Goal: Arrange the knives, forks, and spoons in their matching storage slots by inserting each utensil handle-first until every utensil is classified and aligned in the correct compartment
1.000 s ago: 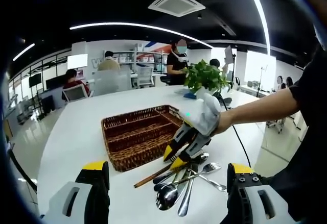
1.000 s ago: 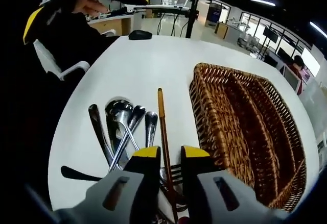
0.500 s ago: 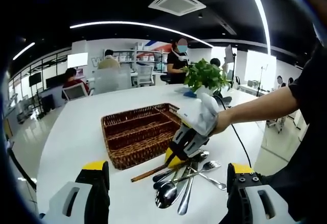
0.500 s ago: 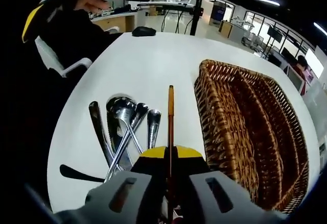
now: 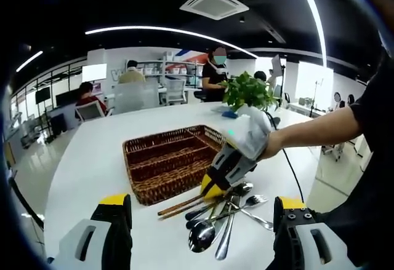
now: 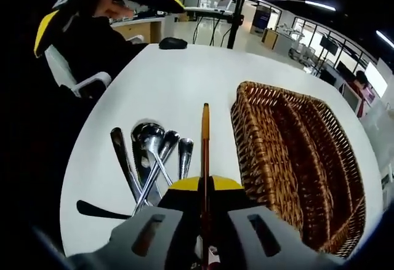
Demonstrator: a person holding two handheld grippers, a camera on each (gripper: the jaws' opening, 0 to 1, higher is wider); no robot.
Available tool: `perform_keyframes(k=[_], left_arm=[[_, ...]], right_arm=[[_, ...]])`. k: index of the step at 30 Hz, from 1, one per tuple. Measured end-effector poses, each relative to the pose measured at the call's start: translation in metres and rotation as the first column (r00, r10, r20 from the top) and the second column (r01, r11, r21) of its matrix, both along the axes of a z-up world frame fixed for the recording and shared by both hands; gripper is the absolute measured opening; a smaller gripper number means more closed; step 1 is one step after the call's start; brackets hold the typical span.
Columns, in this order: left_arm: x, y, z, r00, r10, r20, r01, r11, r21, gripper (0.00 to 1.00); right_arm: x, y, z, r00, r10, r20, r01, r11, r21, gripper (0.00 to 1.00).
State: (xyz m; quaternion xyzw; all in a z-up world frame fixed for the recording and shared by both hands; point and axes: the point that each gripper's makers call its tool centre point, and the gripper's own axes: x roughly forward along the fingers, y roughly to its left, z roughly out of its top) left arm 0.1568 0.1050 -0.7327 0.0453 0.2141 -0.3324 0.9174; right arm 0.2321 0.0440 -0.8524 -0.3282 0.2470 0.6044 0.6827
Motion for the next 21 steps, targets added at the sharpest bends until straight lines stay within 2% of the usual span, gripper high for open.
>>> perform_keyframes(k=[10,21], left_arm=[[0.005,-0.004,0.003,1.0,-0.01,0.008,0.01,1.0,-0.004,1.0],[0.009,-0.005,0.009,1.0,-0.007,0.024,0.008,1.0,-0.011,1.0]], right_arm=[[0.001,0.001,0.027,0.999,-0.016,0.044,0.014,0.999,0.032,0.02],[0.025,-0.008,0.059,0.992,-0.079,0.102,0.075,0.996,0.048,0.02]])
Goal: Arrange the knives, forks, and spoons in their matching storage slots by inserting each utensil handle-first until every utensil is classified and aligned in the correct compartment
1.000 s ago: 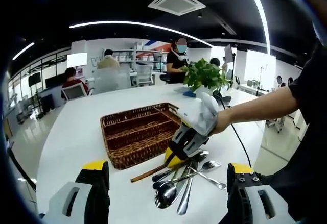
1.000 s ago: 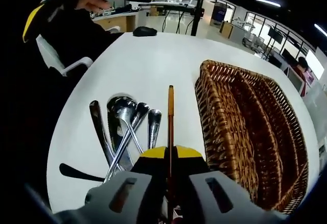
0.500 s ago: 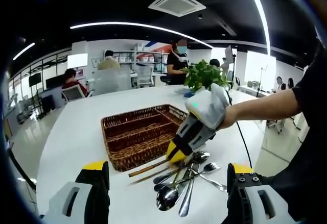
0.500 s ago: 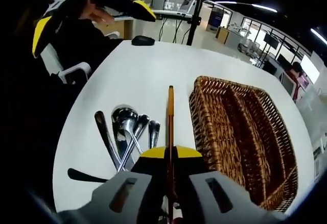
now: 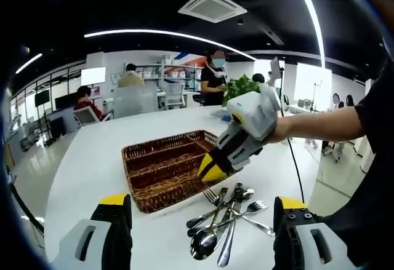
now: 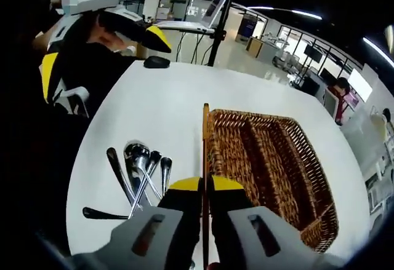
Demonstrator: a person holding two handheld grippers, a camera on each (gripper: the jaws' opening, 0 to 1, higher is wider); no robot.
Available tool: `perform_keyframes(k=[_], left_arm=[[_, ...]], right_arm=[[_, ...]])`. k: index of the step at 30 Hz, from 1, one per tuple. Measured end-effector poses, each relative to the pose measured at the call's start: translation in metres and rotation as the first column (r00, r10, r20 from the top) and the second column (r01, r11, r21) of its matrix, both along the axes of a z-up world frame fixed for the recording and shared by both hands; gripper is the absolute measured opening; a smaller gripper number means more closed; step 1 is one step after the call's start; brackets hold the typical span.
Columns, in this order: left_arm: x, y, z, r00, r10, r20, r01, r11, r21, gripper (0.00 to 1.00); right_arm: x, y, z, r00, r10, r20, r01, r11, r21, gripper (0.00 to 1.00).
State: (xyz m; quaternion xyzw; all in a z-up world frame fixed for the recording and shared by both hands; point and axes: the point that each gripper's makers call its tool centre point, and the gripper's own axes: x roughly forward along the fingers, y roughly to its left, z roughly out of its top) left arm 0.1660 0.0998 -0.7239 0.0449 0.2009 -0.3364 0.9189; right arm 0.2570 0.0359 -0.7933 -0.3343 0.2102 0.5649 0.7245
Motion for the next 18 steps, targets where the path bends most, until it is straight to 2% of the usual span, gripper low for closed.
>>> perform_keyframes(k=[5,7,13,18], left_arm=[[0.0,-0.002,0.0,1.0,-0.005,-0.001,0.005,1.0,0.001,1.0],[0.0,-0.002,0.0,1.0,-0.007,-0.003,0.007,1.0,0.003,1.0],[0.002,-0.002,0.0,1.0,-0.002,-0.006,0.002,1.0,0.004,1.0],[0.003,-0.002,-0.002,1.0,-0.001,-0.013,0.001,1.0,0.01,1.0]], right_arm=[[0.014,-0.009,0.006,0.999,-0.038,0.023,0.039,0.999,-0.012,0.02],[0.023,-0.016,0.005,0.997,-0.074,0.025,0.075,0.997,-0.024,0.02],[0.034,-0.029,0.005,0.993,-0.113,0.038,0.114,0.993,-0.038,0.02],[0.05,-0.046,0.005,0.982,-0.183,0.047,0.184,0.982,-0.041,0.02]])
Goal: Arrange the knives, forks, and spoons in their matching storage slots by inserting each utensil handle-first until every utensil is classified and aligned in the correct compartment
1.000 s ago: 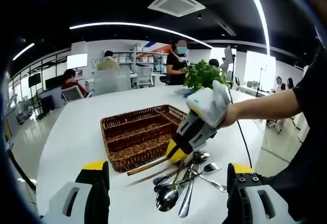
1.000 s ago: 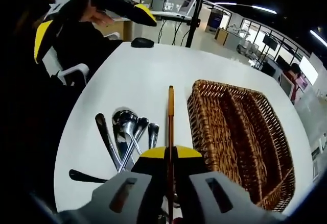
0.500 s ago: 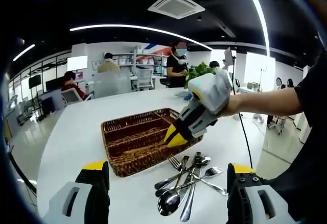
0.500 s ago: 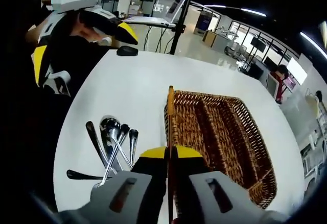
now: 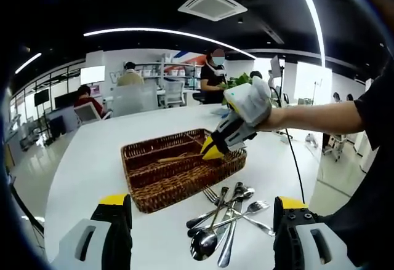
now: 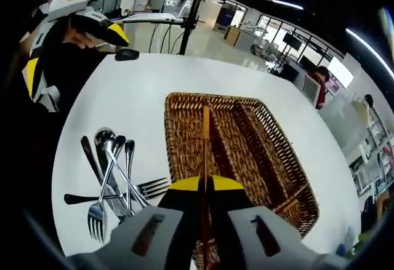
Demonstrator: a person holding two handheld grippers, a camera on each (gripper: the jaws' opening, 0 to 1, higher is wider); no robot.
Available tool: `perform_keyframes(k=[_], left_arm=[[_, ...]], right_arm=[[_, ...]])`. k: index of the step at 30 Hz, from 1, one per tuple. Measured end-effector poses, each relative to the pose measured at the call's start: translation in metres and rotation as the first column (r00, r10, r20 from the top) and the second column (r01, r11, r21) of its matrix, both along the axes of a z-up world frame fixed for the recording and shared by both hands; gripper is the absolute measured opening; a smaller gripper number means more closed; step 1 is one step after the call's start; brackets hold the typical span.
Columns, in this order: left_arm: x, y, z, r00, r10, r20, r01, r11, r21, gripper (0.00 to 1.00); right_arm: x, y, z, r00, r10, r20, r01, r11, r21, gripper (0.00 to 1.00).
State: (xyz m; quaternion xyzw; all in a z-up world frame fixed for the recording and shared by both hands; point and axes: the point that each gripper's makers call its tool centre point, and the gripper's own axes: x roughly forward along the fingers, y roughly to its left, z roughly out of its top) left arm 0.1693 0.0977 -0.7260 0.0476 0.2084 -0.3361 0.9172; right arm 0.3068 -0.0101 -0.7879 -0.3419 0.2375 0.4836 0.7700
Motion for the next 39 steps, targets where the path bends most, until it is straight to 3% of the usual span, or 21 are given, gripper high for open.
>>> perform_keyframes(k=[7,12,16,18,21,25,28,35,36,39], left_arm=[[0.004,-0.003,0.001,1.0,0.0,0.003,0.0,1.0,0.002,1.0],[0.007,-0.003,0.001,1.0,0.0,0.007,0.0,1.0,0.009,0.98],[0.008,-0.003,0.002,1.0,0.002,0.006,-0.002,1.0,0.008,0.98],[0.008,-0.002,0.002,1.0,0.003,0.005,-0.003,1.0,0.003,0.99],[0.008,-0.002,0.002,1.0,0.005,0.004,-0.005,1.0,0.001,0.99],[0.008,-0.002,0.004,1.0,0.005,0.008,-0.005,1.0,-0.005,1.0],[0.008,-0.002,0.005,1.0,0.004,0.01,-0.004,1.0,-0.012,1.0],[0.007,0.0,0.005,1.0,0.003,0.007,-0.002,1.0,-0.017,1.0],[0.007,0.0,0.004,1.0,0.003,0.006,-0.002,1.0,-0.017,1.0],[0.006,0.0,0.003,1.0,0.003,0.002,-0.003,1.0,-0.017,1.0]], right_arm=[[0.027,-0.03,0.002,0.987,-0.158,0.009,0.158,0.987,0.014,0.02],[0.045,-0.054,-0.001,0.958,-0.287,-0.002,0.287,0.957,0.029,0.02],[0.053,-0.065,-0.006,0.932,-0.355,-0.07,0.36,0.929,0.08,0.02],[0.058,-0.073,-0.008,0.918,-0.389,-0.077,0.395,0.915,0.081,0.02],[0.067,-0.083,-0.01,0.88,-0.461,-0.114,0.472,0.875,0.104,0.02],[0.074,-0.094,-0.013,0.846,-0.516,-0.134,0.53,0.841,0.105,0.02],[0.079,-0.101,-0.017,0.803,-0.569,-0.178,0.592,0.797,0.118,0.02],[0.092,-0.114,-0.021,0.684,-0.668,-0.295,0.726,0.665,0.177,0.02],[0.094,-0.115,-0.021,0.659,-0.68,-0.321,0.749,0.635,0.192,0.02],[0.098,-0.121,-0.022,0.62,-0.701,-0.352,0.781,0.591,0.201,0.02]])
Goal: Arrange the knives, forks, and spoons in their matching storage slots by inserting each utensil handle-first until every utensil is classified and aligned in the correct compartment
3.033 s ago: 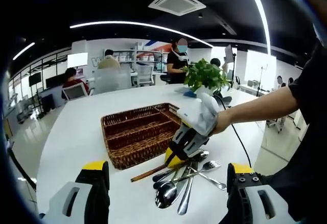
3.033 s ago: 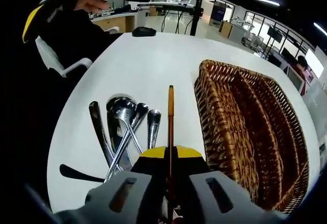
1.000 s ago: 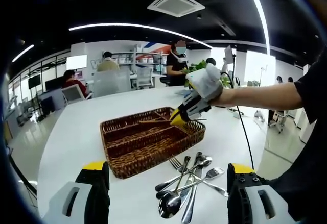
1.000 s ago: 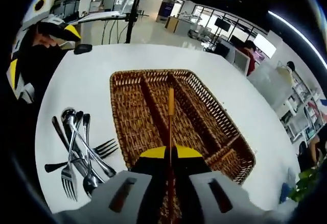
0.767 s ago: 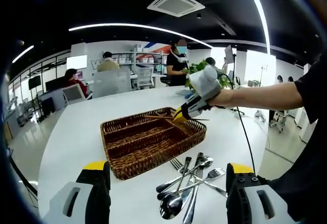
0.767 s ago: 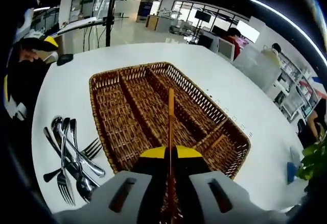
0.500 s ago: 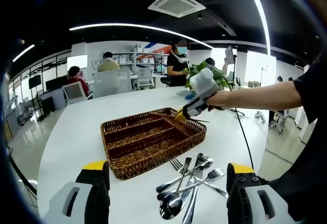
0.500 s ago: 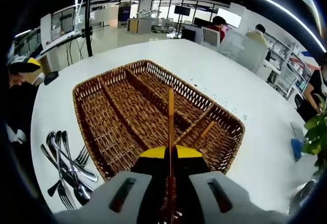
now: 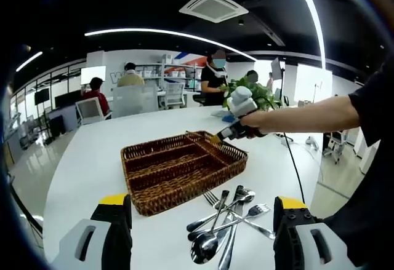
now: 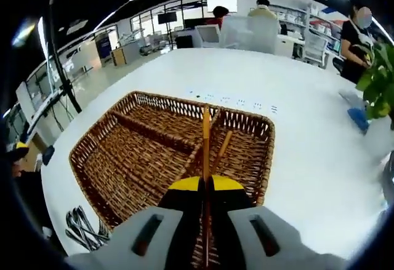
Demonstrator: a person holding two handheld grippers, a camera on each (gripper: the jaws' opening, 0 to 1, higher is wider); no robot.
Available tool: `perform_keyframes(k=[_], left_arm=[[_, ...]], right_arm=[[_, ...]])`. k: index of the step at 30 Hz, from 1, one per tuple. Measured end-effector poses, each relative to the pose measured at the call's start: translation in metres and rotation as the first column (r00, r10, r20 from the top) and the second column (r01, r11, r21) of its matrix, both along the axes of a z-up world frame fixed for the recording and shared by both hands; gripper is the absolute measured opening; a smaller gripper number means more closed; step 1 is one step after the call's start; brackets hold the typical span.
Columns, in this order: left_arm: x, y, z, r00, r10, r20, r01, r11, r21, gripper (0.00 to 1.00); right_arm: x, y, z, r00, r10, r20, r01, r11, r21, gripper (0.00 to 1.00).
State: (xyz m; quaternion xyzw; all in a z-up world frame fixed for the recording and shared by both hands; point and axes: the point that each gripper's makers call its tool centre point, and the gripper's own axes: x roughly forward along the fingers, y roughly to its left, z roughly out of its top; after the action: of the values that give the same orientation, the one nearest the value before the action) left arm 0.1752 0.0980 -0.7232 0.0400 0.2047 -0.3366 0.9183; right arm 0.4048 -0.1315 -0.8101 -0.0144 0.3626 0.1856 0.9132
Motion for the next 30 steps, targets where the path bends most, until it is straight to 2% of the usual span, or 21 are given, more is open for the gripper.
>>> perform_keyframes(k=[5,11,15,18,30], left_arm=[[-0.001,0.002,-0.003,1.0,0.0,-0.005,0.0,1.0,0.005,1.0],[-0.002,0.006,-0.004,1.0,0.004,-0.002,-0.004,1.0,0.005,1.0],[-0.002,0.009,-0.004,1.0,0.011,-0.002,-0.011,1.0,0.003,1.0],[-0.002,0.011,-0.004,1.0,0.016,-0.001,-0.016,1.0,0.004,1.0],[-0.003,0.016,-0.006,1.0,0.028,-0.007,-0.028,1.0,0.002,1.0]], right_arm=[[0.001,-0.006,-0.007,0.994,-0.097,-0.041,0.1,0.993,0.063,0.02],[0.003,-0.009,-0.01,0.97,-0.229,-0.078,0.239,0.954,0.18,0.02],[0.007,-0.009,-0.012,0.965,-0.253,-0.072,0.262,0.948,0.181,0.02],[0.008,-0.006,-0.015,0.952,-0.29,-0.102,0.306,0.922,0.237,0.03],[0.012,-0.01,-0.03,0.929,-0.358,-0.094,0.37,0.899,0.233,0.03]])
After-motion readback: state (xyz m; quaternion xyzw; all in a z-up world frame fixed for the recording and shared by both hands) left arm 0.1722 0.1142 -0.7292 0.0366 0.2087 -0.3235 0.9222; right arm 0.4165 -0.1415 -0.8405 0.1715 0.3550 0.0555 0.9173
